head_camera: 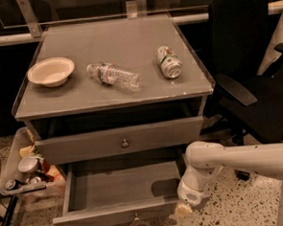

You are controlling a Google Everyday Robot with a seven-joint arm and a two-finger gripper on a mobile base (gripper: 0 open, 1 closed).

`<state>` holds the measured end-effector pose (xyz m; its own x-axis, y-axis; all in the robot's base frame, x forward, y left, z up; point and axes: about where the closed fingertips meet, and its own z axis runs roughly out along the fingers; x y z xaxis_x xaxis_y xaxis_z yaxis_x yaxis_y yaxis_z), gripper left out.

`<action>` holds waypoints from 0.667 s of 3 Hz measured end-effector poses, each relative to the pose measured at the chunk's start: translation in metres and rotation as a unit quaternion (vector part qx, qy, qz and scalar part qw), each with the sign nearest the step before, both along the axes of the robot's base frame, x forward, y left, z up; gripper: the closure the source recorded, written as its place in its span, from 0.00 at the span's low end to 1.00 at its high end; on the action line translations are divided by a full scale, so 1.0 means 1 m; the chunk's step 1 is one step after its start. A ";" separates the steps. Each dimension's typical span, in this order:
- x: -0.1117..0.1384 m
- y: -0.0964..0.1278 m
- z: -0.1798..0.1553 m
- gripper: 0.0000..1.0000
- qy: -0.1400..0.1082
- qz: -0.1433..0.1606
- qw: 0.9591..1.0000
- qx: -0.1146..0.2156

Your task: Open middle drawer

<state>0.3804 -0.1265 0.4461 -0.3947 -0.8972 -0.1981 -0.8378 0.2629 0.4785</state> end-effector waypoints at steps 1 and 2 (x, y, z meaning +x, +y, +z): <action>-0.003 0.000 0.002 1.00 0.001 -0.003 1.000 0.000; -0.002 0.000 0.002 1.00 0.001 -0.003 1.000 0.000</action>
Offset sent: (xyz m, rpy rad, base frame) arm -0.0905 -0.0162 0.0515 0.0326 -0.0110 -0.1018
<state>0.3780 -0.1261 0.4482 -0.4002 -0.8949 -0.1974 -0.8350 0.2674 0.4809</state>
